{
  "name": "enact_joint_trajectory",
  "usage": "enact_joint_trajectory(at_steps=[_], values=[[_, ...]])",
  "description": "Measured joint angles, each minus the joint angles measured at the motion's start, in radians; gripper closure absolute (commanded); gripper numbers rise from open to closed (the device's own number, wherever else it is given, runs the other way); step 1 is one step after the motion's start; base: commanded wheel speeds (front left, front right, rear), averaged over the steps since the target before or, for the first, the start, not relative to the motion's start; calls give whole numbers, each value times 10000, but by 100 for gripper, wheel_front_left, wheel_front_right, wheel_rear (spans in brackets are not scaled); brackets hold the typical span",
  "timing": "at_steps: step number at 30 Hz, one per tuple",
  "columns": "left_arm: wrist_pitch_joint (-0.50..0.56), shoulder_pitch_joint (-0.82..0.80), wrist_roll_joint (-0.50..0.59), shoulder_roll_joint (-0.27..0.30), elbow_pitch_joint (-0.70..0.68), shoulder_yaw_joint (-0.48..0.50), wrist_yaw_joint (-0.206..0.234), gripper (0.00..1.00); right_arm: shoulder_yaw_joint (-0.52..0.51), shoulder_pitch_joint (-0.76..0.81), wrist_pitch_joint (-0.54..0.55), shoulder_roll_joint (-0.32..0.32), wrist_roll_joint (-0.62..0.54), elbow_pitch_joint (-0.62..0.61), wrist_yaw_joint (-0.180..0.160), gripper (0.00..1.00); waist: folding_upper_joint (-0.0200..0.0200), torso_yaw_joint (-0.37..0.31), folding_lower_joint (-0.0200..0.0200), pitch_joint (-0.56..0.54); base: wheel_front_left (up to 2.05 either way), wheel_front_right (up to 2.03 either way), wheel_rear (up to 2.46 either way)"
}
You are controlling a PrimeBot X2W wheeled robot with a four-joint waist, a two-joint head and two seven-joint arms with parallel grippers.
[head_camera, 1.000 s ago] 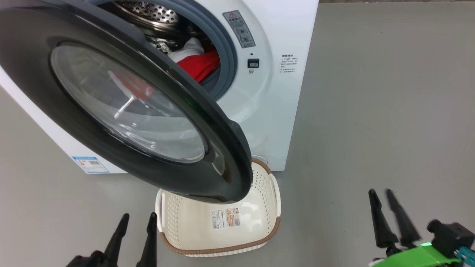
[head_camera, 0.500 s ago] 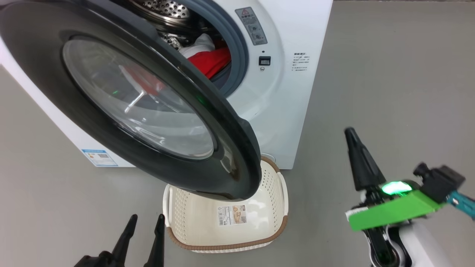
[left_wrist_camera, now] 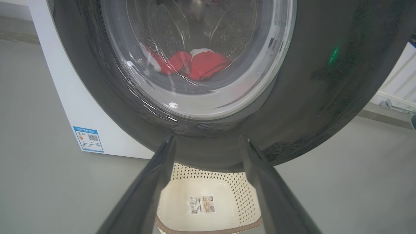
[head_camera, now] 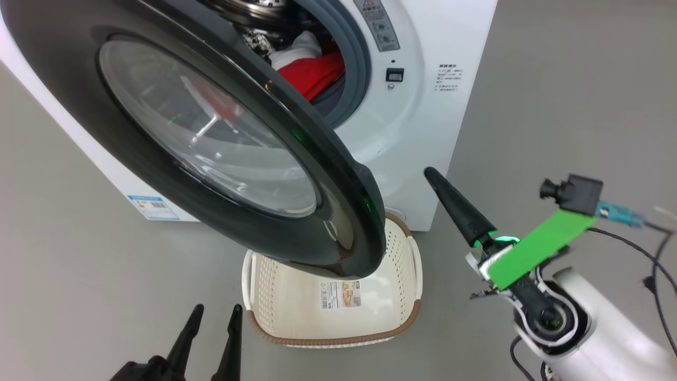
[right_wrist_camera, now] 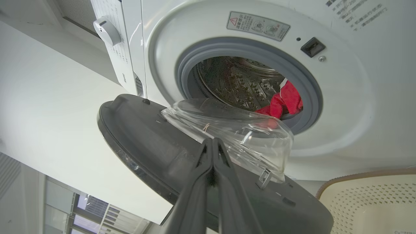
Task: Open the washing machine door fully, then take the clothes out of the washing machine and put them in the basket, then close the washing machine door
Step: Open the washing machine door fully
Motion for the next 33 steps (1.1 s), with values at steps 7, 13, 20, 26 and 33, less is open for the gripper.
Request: enact_joint_trajectory(at_steps=[7,13,20,26,33], values=[[0,-272,-56,-2,33,-119,0,0,-430,-585,2686,36,2466,111,0,100,0,140,0,338,0,0,0],[0,-370,-188,-4,75,-284,2,0,-1216,-1266,4681,385,3475,708,0,100,0,263,0,583,0,0,0],[0,-645,-290,-6,100,-372,2,0,-1390,-1825,6449,579,3820,1806,0,100,0,462,0,815,0,0,0],[0,-659,-405,-6,128,-424,0,0,-1476,-2147,7135,922,3626,2307,0,100,0,669,-1,933,0,0,0],[0,-658,-464,-8,209,-439,2,0,-1684,-2156,7547,1139,3237,2472,0,100,0,810,0,797,0,0,0]])
